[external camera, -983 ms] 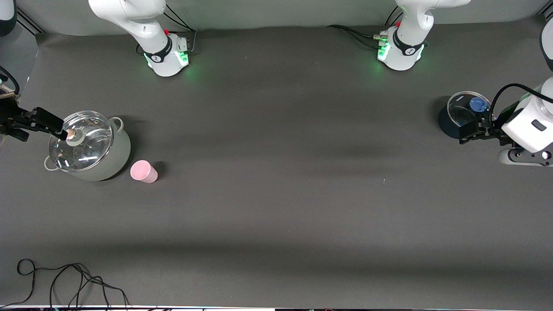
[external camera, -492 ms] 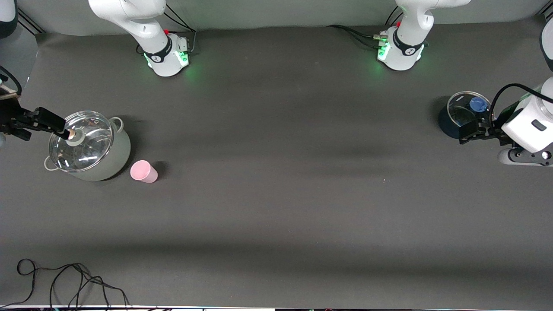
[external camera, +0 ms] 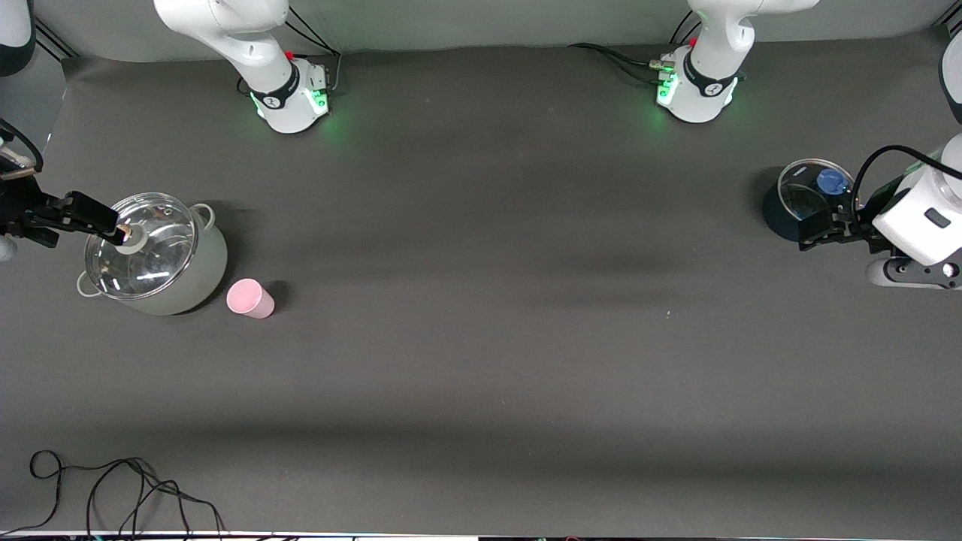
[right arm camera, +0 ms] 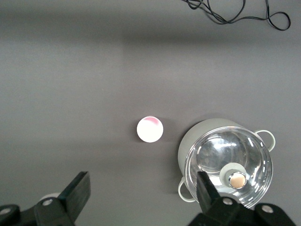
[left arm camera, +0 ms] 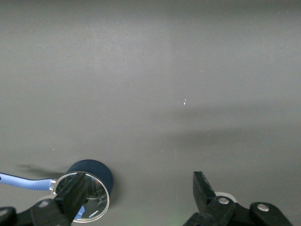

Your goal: Transfer pink cup from left to right arm

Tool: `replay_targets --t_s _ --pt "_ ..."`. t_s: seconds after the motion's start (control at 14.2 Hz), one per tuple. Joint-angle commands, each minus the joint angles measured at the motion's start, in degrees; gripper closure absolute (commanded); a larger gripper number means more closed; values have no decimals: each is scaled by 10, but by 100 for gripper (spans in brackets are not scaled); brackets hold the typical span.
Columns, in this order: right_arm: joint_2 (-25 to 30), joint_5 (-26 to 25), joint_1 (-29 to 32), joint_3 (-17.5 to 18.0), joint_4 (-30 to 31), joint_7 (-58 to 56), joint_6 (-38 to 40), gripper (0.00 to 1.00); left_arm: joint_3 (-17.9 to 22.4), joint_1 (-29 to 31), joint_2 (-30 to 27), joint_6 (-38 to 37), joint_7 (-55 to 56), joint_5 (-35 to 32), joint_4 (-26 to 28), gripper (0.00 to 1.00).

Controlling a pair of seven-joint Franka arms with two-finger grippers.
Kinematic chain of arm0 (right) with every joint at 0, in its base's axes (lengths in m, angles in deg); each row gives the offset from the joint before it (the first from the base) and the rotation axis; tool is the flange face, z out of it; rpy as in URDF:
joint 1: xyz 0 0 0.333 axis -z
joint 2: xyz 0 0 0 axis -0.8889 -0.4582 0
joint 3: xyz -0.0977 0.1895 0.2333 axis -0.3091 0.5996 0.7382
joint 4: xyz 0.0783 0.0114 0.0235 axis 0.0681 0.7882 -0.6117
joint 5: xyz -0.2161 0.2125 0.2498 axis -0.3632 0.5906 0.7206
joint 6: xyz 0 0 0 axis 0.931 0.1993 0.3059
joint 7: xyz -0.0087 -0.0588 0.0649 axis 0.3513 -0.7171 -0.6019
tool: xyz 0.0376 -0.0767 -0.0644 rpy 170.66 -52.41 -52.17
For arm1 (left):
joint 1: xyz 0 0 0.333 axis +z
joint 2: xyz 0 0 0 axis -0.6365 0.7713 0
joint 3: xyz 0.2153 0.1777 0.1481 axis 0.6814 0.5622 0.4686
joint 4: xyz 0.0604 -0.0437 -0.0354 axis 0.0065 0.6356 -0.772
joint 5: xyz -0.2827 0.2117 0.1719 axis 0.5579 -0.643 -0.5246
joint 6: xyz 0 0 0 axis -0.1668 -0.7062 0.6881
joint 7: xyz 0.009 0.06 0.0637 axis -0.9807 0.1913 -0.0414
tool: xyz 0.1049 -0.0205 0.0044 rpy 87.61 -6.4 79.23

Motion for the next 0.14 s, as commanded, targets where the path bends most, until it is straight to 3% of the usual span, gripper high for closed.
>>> replay_targets --t_s 0.0,0.07 --pt "-5 10 5 -1 -16 -13 10 0 0 1 1 2 -8 2 -7 0" --pt "-5 10 6 -1 -16 -13 10 0 0 1 1 2 -6 2 -7 0"
